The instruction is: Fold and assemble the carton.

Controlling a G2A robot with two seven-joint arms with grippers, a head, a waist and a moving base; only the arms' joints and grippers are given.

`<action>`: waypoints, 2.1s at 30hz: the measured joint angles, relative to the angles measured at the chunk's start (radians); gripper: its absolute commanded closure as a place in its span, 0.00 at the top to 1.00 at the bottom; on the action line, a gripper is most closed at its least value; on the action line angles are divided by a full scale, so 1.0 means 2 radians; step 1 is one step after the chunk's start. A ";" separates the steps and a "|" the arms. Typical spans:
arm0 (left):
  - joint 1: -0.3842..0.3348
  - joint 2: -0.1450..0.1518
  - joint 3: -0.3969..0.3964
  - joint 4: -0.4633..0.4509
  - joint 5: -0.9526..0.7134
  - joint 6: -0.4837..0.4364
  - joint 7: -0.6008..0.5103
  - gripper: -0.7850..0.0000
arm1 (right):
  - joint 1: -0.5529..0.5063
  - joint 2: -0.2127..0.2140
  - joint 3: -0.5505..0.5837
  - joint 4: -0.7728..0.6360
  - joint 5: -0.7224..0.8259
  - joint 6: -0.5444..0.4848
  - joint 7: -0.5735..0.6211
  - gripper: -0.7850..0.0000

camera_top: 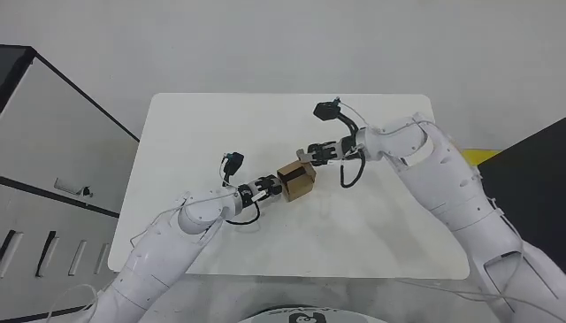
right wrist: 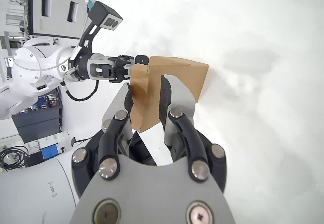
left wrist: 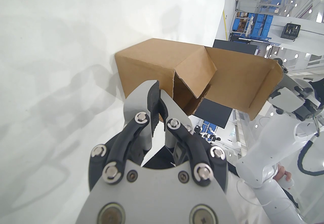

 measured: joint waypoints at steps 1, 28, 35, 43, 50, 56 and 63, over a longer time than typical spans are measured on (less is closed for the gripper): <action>0.000 0.000 0.000 0.000 0.000 0.000 0.000 0.00 | 0.005 -0.001 -0.006 -0.002 -0.008 0.004 0.004 0.31; 0.000 0.000 0.000 0.000 0.000 0.000 0.000 0.00 | 0.073 -0.031 -0.108 -0.027 -0.107 0.045 0.057 0.23; 0.000 0.000 0.000 0.000 0.000 0.000 0.000 0.00 | 0.088 -0.037 -0.131 -0.043 -0.162 0.071 0.073 0.22; 0.000 0.000 0.000 0.000 0.000 0.000 0.000 0.00 | 0.102 -0.045 -0.154 -0.050 -0.197 0.085 0.101 0.13; 0.000 0.000 0.000 0.000 0.000 0.000 0.000 0.00 | 0.116 -0.057 -0.178 -0.043 -0.228 0.089 0.111 0.13; 0.000 0.000 0.000 0.000 0.000 0.000 0.000 0.00 | 0.122 -0.066 -0.192 -0.034 -0.244 0.088 0.113 0.18; 0.000 0.000 0.000 0.000 0.000 0.000 0.000 0.00 | 0.127 -0.076 -0.210 -0.024 -0.277 0.088 0.111 0.09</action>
